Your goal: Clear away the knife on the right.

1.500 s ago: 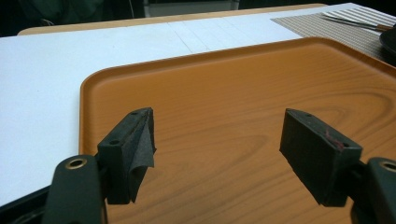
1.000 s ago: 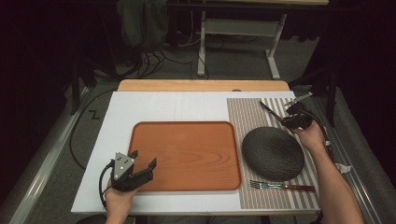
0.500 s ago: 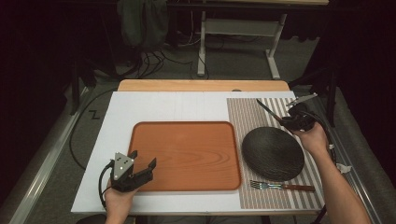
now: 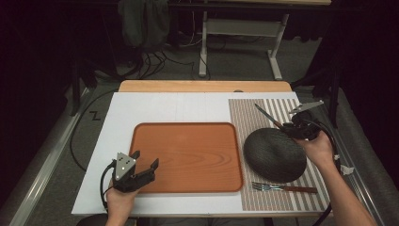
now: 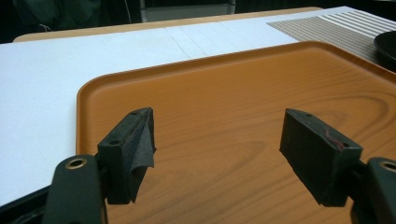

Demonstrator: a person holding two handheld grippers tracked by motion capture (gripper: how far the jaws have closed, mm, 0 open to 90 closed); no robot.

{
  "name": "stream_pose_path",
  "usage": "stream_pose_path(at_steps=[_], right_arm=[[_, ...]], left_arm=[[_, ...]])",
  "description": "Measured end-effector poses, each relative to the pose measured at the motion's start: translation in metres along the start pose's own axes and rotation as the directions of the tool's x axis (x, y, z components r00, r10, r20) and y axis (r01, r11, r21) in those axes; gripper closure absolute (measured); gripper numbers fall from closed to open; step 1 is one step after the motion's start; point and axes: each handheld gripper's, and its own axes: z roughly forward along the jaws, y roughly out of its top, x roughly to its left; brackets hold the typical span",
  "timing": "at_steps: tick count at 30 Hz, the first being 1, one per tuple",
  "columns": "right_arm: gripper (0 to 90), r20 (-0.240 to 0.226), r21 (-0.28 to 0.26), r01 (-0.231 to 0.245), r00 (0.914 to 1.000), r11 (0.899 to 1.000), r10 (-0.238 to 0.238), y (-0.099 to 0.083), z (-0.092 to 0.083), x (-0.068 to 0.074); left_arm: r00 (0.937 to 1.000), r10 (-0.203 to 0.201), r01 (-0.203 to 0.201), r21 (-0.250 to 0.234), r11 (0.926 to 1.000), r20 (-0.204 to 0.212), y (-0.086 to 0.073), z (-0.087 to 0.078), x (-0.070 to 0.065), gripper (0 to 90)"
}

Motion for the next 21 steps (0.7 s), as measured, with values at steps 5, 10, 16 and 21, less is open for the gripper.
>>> stream_pose_path(at_steps=[5,10,16,21], right_arm=[[78.2,-0.020,-0.016,0.024,0.9995,1.000,-0.024,-0.002,-0.009,0.016],[78.2,-0.044,-0.026,0.035,0.9984,0.999,-0.036,-0.006,-0.009,0.029],[78.2,-0.061,-0.036,0.054,0.9965,0.998,-0.056,-0.008,-0.011,0.044],[78.2,-0.079,-0.058,0.064,0.9945,0.996,-0.069,-0.009,-0.016,0.057]], left_arm=[[1.0000,0.002,-0.002,0.002,1.0000,-0.001,0.000,0.000,-0.001,26.7],[1.0000,0.002,-0.002,0.004,1.0000,-0.002,0.000,0.000,0.000,26.7],[1.0000,0.000,0.000,-0.001,1.0000,-0.002,0.000,-0.001,0.000,26.7],[1.0000,0.001,-0.001,-0.002,1.0000,-0.002,0.000,-0.001,0.000,26.7]])
